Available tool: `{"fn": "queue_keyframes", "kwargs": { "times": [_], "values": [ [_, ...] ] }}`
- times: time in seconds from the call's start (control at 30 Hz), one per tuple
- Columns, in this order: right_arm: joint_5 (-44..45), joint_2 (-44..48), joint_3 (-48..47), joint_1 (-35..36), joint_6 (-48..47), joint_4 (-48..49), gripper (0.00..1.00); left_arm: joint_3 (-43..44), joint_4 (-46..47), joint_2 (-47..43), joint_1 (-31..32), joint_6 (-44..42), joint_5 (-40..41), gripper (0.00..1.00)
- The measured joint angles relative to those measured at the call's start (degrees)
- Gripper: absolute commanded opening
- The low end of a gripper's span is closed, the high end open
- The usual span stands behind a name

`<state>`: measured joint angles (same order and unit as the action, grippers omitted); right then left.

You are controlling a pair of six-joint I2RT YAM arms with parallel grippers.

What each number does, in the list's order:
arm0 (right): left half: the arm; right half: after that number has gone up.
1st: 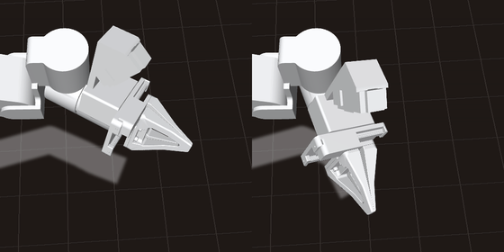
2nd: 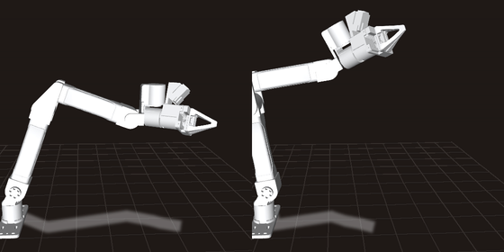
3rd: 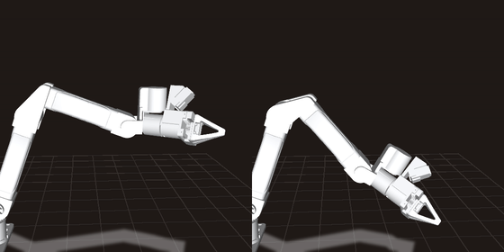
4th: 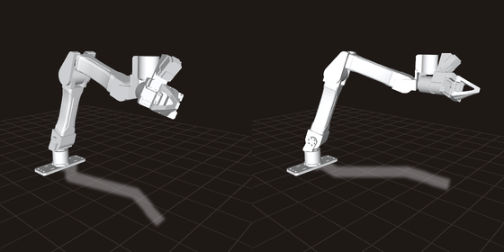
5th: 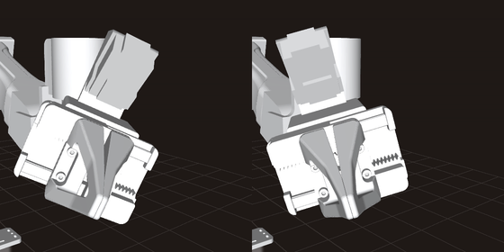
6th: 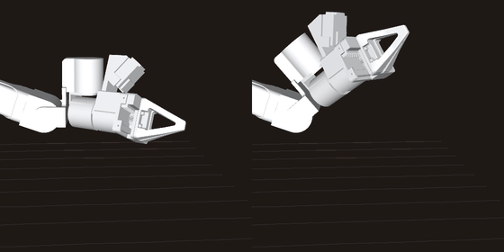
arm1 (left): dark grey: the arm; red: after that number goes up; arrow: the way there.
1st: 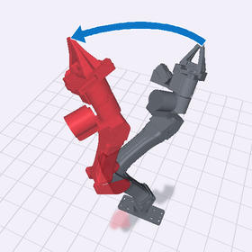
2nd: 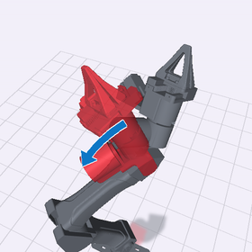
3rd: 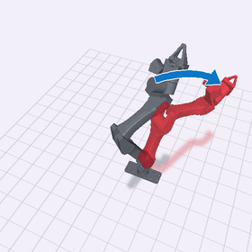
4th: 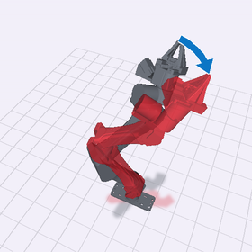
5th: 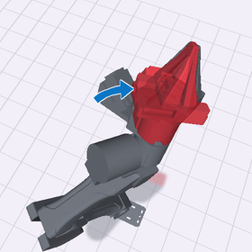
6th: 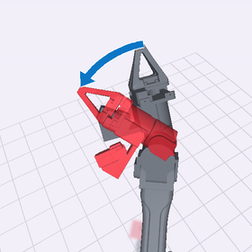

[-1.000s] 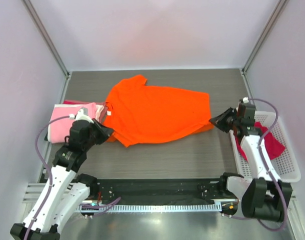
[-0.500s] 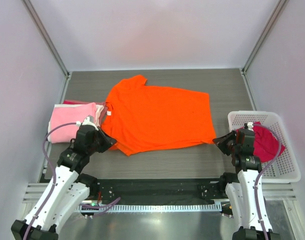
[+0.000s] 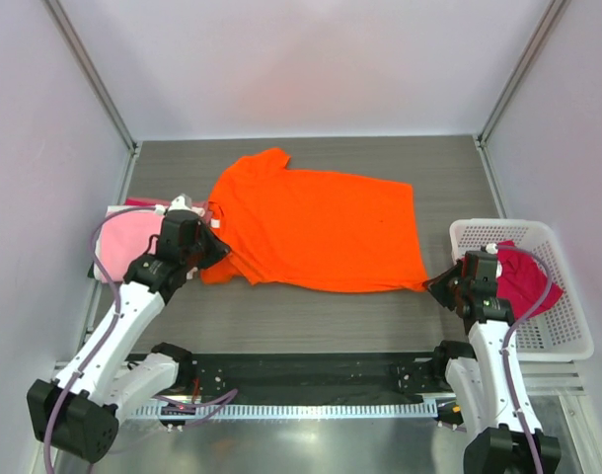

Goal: Fold and stack the t-shirts
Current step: Fold the tshirt

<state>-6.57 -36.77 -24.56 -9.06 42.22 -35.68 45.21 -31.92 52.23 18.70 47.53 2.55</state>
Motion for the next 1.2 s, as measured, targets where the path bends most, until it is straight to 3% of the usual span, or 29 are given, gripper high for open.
{"fn": "queue_keyframes", "kwargs": {
  "times": [0.67,1.2],
  "values": [
    [-0.15,-16.46,-6.69,0.00,7.54,6.19,0.02,10.12,2.75,15.72,0.00,-1.51,5.73,0.00],
    [-2.45,-29.07,-11.32,0.00,7.72,13.51,0.01,18.80,2.84,26.51,0.00,-2.62,11.28,0.00]
  ]
}}
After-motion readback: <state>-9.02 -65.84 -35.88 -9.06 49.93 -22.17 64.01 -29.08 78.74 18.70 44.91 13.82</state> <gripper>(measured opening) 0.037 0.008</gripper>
